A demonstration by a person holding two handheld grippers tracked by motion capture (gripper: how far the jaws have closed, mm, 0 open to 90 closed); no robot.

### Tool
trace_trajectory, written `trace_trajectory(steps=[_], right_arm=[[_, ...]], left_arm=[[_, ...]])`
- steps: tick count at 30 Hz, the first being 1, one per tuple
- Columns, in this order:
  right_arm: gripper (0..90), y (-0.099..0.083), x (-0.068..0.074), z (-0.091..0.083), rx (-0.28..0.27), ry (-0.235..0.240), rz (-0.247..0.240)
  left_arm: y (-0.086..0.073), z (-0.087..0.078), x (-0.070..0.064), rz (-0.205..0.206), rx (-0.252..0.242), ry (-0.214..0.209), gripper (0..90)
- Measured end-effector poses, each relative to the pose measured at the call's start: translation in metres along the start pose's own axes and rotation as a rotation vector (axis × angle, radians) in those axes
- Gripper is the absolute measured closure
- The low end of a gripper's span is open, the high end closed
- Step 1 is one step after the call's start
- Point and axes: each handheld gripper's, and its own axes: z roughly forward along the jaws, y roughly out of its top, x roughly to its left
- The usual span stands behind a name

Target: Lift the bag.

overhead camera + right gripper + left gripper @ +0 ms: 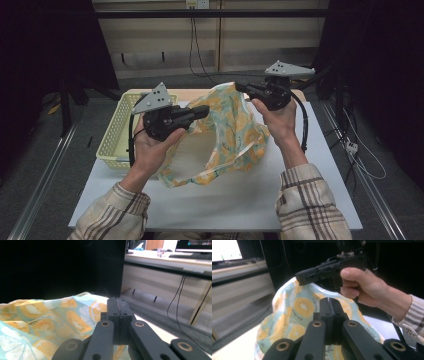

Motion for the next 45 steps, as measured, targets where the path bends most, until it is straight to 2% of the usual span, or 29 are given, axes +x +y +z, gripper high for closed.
trace_trajectory(steps=[1,2,5,6,8,12,16,21,23,25,27,30,31,35,40,45], right_arm=[[90.0,0.004,0.0,-0.001,-0.006,-0.004,-0.006],[90.0,0.009,0.001,-0.003,-0.015,-0.007,-0.008],[90.0,0.022,0.003,-0.006,-0.039,-0.016,-0.024],[90.0,0.026,0.004,-0.006,-0.041,-0.018,-0.029],[90.0,0.034,0.003,-0.007,-0.042,-0.026,-0.032],[90.0,0.044,-0.006,-0.006,-0.049,-0.053,-0.024],[90.0,0.052,-0.02,-0.004,-0.049,-0.066,0.009],[90.0,0.068,-0.027,-0.007,-0.054,-0.094,-0.003],[90.0,0.07,-0.029,-0.006,-0.06,-0.097,-0.003],[90.0,0.063,-0.032,-0.001,-0.037,-0.109,0.009],[90.0,0.049,-0.037,0.007,-0.014,-0.11,0.029],[90.0,0.026,-0.046,0.019,0.026,-0.115,0.049],[90.0,0.02,-0.048,0.022,0.039,-0.12,0.057],[90.0,0.002,-0.057,0.031,0.081,-0.138,0.08],[90.0,-0.007,-0.065,0.04,0.11,-0.16,0.09],[90.0,-0.015,-0.074,0.055,0.139,-0.185,0.095]], left_arm=[[0.004,-0.001,0.0,0.007,-0.005,0.0,90.0],[0.008,-0.002,-0.001,0.014,-0.002,0.022,90.0],[0.02,-0.005,-0.001,0.022,-0.025,0.017,90.0],[0.024,-0.007,-0.001,0.021,-0.037,0.028,90.0],[0.031,-0.011,-0.001,0.021,-0.049,0.017,90.0],[0.04,-0.017,-0.005,0.044,-0.059,0.022,90.0],[0.05,-0.025,-0.005,0.042,-0.091,0.019,90.0],[0.059,-0.03,0.001,0.028,-0.126,0.031,90.0],[0.055,-0.026,0.003,0.029,-0.09,0.045,90.0],[0.046,-0.018,0.008,0.016,-0.058,0.051,90.0],[0.034,-0.011,0.01,0.017,-0.015,0.07,90.0],[0.019,-0.001,0.015,0.005,0.03,0.053,90.0],[0.015,0.002,0.015,0.005,0.048,0.068,90.0],[0.0,0.008,0.02,0.007,0.082,0.07,90.0],[-0.016,0.013,0.025,-0.008,0.131,0.077,90.0],[-0.026,0.017,0.027,-0.02,0.154,0.069,90.0]])
